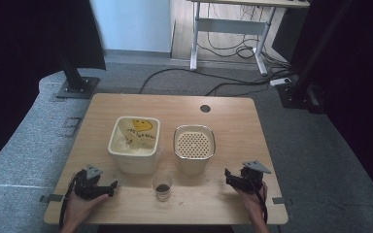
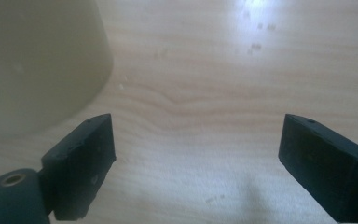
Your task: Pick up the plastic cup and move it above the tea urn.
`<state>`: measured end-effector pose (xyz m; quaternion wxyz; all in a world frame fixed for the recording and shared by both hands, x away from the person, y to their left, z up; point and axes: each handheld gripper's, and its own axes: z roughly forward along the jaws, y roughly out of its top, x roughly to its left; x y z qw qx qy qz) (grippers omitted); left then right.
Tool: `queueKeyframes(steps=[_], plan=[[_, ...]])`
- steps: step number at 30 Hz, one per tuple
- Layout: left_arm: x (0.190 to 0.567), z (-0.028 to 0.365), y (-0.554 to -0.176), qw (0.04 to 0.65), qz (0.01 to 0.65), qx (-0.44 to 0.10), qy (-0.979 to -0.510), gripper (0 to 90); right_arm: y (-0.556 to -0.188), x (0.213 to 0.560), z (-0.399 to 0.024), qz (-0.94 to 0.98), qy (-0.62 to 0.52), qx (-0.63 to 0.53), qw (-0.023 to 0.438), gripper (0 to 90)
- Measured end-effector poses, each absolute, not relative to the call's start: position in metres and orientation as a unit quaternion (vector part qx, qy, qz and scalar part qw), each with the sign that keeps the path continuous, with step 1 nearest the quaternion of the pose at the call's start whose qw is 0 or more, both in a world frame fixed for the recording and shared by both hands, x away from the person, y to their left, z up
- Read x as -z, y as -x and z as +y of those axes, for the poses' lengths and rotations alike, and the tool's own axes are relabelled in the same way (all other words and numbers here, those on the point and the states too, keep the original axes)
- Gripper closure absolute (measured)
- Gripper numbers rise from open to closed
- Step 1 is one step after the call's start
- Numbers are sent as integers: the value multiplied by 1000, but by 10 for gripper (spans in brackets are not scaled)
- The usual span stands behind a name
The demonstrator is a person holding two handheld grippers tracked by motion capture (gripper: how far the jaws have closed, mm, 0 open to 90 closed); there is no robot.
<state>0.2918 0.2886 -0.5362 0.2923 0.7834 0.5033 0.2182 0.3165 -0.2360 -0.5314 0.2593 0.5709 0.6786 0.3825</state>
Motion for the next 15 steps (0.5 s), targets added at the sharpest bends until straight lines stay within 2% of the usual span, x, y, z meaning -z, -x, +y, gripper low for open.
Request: queueKeyframes(steps=[15], plan=[[529,286,-285,323,498,-200,-779,103,-293,509,-186,727,-466,-460,207,130]])
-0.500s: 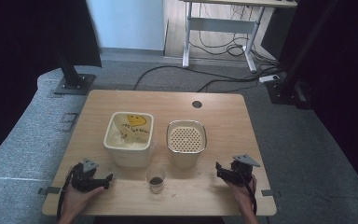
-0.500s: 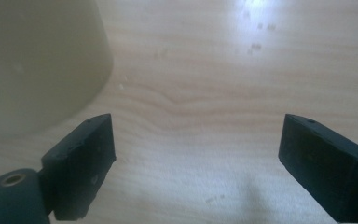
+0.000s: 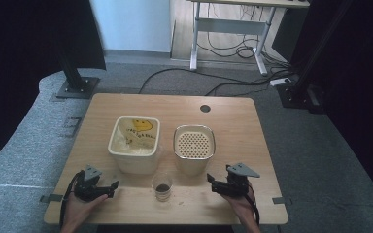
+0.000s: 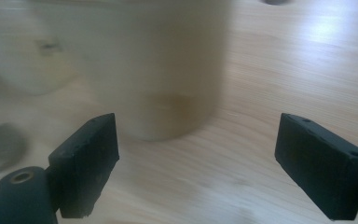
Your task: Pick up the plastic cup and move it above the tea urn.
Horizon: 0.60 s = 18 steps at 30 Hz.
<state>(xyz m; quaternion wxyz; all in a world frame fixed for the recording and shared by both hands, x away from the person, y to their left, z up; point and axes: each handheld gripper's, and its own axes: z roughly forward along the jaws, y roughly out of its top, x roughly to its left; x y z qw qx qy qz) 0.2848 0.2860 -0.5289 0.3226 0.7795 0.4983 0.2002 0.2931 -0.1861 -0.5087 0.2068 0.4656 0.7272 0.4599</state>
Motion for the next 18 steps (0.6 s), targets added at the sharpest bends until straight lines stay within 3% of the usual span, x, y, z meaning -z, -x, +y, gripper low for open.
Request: queueKeyframes(steps=[13,18], plan=[[533,288,-287,311,508,-188,-781,114,-275,520,-99,783,-350,-503,107,131],[533,288,-286,311,509,-188,-780,122,-273,525,-78,795,-321,-506,94,131]])
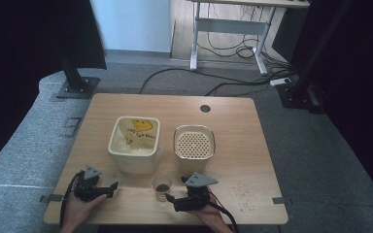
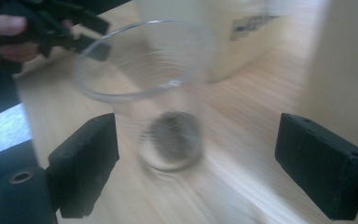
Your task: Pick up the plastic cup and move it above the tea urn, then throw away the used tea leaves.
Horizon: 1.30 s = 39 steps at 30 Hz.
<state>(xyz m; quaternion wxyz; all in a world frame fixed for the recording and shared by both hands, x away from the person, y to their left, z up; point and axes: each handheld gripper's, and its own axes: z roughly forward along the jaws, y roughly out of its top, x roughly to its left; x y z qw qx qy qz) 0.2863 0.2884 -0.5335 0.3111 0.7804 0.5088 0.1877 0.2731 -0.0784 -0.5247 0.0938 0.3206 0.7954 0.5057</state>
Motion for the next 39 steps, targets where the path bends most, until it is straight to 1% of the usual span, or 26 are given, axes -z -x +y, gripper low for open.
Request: queueKeyframes(steps=[2,4,8,10,11,12,13,16,21,24,25,27,30,35,39], plan=[[533,288,-286,312,507,-189,-781,123,-275,526,-63,798,-308,-510,86,134],[533,288,-286,312,507,-188,-781,129,-277,526,-50,803,-296,-509,96,158],[534,288,-286,310,510,-185,-781,138,-282,527,-34,806,-282,-509,107,289],[534,288,-286,310,509,-186,-781,140,-283,527,-33,805,-284,-511,106,305],[533,289,-285,312,509,-186,-781,140,-285,524,-35,801,-286,-515,103,328],[533,289,-285,312,509,-186,-781,141,-285,524,-35,801,-286,-515,103,328],[533,290,-285,314,510,-184,-780,141,-284,517,-42,792,-290,-526,108,344],[533,290,-285,320,509,-181,-778,142,-281,492,-61,768,-307,-550,120,352],[532,291,-284,322,508,-181,-778,144,-273,438,-102,743,-311,-567,173,353],[532,292,-285,323,507,-180,-779,146,-277,414,-126,727,-327,-569,201,354],[532,292,-285,324,508,-179,-778,146,-277,414,-126,727,-327,-569,201,354],[533,292,-286,322,507,-179,-779,147,-284,400,-146,709,-344,-576,218,357],[534,292,-286,320,508,-176,-780,147,-293,394,-161,697,-360,-575,233,358],[533,293,-285,324,509,-177,-778,147,-301,391,-173,685,-371,-576,247,358],[533,293,-286,327,512,-174,-775,147,-306,386,-183,677,-376,-573,270,359]])
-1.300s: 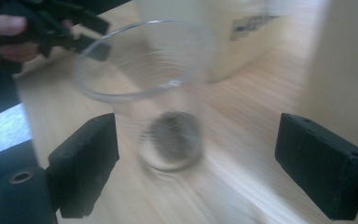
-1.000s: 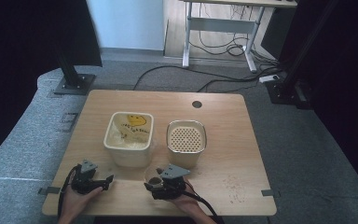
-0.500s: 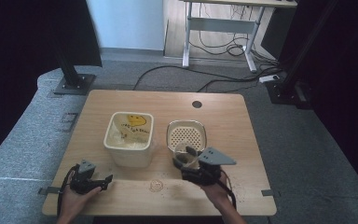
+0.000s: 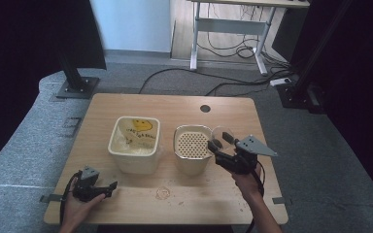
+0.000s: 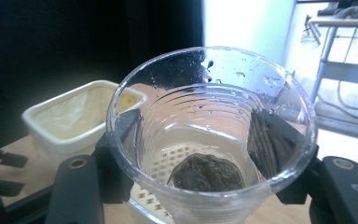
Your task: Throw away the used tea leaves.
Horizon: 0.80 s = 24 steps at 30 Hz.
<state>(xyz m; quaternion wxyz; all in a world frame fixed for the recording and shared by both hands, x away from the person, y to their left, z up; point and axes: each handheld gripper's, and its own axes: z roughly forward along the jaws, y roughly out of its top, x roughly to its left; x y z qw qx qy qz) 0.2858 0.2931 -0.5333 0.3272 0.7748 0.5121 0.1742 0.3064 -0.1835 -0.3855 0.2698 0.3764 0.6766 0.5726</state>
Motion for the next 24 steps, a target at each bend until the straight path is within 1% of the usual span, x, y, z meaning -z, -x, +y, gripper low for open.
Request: queueKeyframes(steps=[7,13,18,19,21,24], plan=[[534,293,-285,324,511,-176,-777,148,-325,379,-188,685,-376,-542,308,359],[537,291,-286,315,508,-175,-782,147,-341,372,-182,697,-366,-501,359,353],[536,293,-286,318,514,-178,-777,147,-349,370,-177,711,-354,-478,375,355],[536,294,-286,320,516,-179,-774,147,-354,368,-173,722,-342,-459,388,356],[535,295,-286,321,518,-178,-772,148,-355,368,-172,724,-340,-453,392,356],[536,295,-286,320,517,-178,-774,148,-362,365,-168,736,-327,-425,413,356]])
